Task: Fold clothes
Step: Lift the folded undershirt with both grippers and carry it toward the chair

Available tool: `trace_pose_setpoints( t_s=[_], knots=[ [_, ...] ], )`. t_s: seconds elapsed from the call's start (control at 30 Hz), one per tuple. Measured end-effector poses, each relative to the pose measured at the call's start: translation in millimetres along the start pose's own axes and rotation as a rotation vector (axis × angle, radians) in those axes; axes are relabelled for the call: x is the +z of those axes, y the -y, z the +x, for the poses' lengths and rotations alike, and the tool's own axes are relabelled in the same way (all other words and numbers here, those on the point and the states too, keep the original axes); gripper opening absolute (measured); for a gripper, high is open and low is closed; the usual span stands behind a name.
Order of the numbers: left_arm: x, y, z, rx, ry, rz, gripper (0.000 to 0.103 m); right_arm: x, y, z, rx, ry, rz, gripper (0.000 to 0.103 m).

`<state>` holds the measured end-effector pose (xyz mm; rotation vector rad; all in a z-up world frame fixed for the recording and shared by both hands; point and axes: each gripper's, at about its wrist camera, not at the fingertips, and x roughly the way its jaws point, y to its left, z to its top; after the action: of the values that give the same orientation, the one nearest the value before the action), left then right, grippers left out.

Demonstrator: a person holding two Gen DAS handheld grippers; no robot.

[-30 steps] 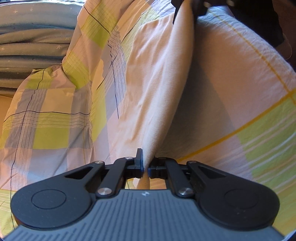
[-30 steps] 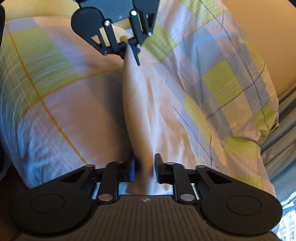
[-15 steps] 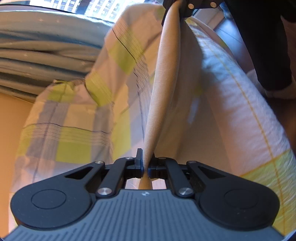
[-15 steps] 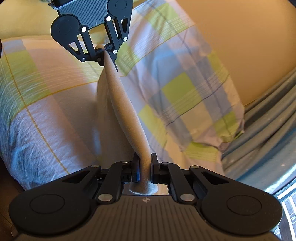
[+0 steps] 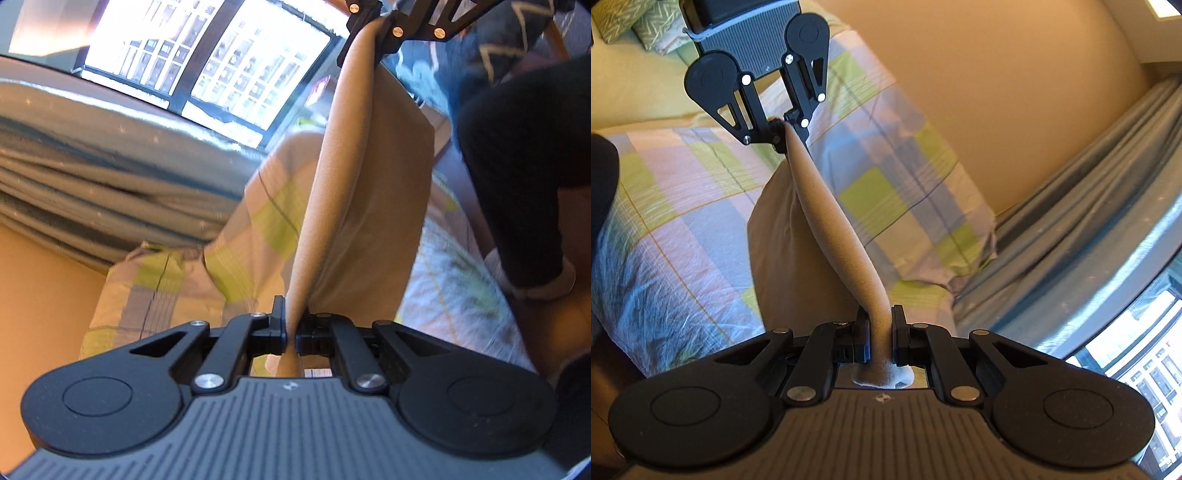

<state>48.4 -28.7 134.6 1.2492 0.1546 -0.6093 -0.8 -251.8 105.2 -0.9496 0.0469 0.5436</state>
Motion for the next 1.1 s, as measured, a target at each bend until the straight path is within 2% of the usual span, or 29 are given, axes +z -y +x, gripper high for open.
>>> trace_pose_setpoints(
  t_s=[0.1, 0.27, 0.37, 0.5, 0.63, 0.77, 0.93, 1.0, 1.1],
  knots=[
    [24, -5, -23, -0.021, 0.07, 0.008, 0.004, 2, 21, -36, -0.046, 0.002, 0.008, 0.007],
    [60, -3, -48, -0.032, 0.209, 0.084, 0.004, 2, 36, -92, -0.162, -0.029, 0.044, 0.007],
    [78, -5, -55, -0.039, 0.304, 0.101, 0.004, 0, 38, -117, -0.225, -0.088, 0.084, 0.007],
    [103, -2, -42, -0.075, 0.41, 0.155, 0.004, -9, 35, -141, -0.306, -0.178, 0.1, 0.007],
    [136, 8, -22, -0.113, 0.502, 0.216, 0.004, -27, 35, -162, -0.368, -0.274, 0.114, 0.007],
    [181, 20, 3, -0.164, 0.596, 0.253, 0.004, -60, 47, -178, -0.408, -0.387, 0.192, 0.007],
    [261, 43, 68, -0.26, 0.692, 0.264, 0.004, -125, 71, -199, -0.445, -0.544, 0.301, 0.007],
    [298, 54, 99, -0.288, 0.719, 0.255, 0.004, -158, 83, -202, -0.468, -0.61, 0.293, 0.007],
    [356, 61, 140, -0.255, 0.753, 0.217, 0.004, -204, 112, -198, -0.529, -0.679, 0.217, 0.007]
  ],
)
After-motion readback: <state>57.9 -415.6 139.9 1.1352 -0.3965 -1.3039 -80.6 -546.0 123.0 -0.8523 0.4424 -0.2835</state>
